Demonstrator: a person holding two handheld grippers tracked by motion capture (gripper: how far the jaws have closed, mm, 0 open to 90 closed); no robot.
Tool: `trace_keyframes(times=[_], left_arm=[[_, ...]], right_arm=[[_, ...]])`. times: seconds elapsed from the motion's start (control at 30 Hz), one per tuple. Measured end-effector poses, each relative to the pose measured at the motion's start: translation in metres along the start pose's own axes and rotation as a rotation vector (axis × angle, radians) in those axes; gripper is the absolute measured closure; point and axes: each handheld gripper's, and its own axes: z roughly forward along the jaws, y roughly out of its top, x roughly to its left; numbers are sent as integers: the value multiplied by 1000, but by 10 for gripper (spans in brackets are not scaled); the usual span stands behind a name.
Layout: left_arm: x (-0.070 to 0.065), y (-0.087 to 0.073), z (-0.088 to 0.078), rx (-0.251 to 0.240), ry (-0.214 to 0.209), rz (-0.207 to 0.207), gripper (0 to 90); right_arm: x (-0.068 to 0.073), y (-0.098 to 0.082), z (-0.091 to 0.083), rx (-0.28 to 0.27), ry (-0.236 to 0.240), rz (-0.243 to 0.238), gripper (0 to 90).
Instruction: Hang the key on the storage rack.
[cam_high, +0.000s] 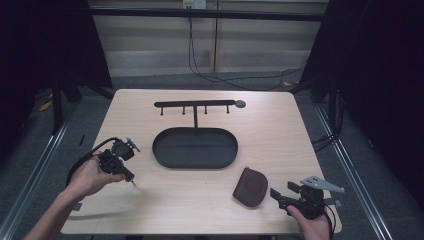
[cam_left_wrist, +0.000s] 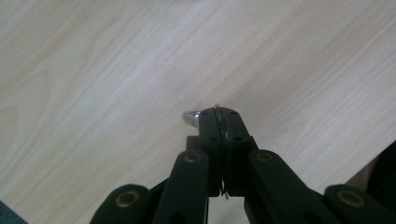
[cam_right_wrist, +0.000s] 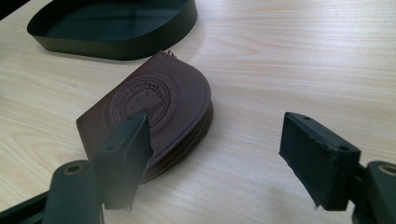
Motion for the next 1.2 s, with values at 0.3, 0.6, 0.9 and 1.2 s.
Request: trace_keyframes(times=[0.3,0.6,0.9,1.2], left_arm=[[-5,7,-13,0,21,7,890],[3,11,-28,1,-19,-10,890],[8,19,-40,-19,-34,-34,890],[6,28,-54,-23,-3,-30,891]], right_arm=[[0,0,0,1,0,-1,244],[0,0,0,2,1,-2,244],[1,0,0,4,5,-5,244],[1,0,1,5,5,-7,243]])
